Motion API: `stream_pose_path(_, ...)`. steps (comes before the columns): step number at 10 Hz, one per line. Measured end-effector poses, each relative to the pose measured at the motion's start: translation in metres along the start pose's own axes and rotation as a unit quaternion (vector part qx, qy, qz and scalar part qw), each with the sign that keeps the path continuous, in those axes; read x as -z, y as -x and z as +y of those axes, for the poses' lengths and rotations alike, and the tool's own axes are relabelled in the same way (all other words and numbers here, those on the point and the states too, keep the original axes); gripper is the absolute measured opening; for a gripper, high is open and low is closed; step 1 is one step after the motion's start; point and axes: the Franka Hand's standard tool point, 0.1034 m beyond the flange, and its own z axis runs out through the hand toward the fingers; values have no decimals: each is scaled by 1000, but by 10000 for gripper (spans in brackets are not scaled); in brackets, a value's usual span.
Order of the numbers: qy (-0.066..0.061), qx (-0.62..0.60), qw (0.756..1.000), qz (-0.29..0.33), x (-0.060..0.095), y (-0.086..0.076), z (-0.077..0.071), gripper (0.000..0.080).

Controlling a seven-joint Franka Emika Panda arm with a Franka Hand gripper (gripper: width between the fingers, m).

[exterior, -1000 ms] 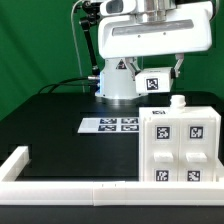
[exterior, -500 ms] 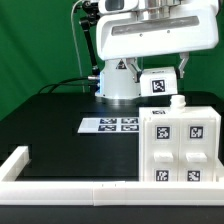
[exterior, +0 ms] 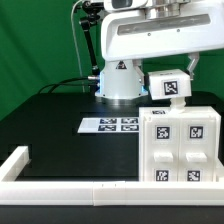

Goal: Assemble cabinet

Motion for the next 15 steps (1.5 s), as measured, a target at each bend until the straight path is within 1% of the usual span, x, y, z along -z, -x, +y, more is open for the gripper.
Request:
stream_pose_path(1,0,5,1000,2,0,-9,-1,560)
stream_pose_path(2,0,17,1000,0,-1,-13,-1,560)
stream_pose_path(5,0,17,1000,1,-1,-14,-1,560)
stream_pose_path(7,-1,20,1000,1,-2,-21,-6,560)
stream_pose_path(9,0,22,1000,-1,-8,-28,-8,560)
stream_pose_path(12,1,23,1000,0,-18,-24,-9,560)
stream_pose_path(15,2,24,999,22,-18,-25,-9,560)
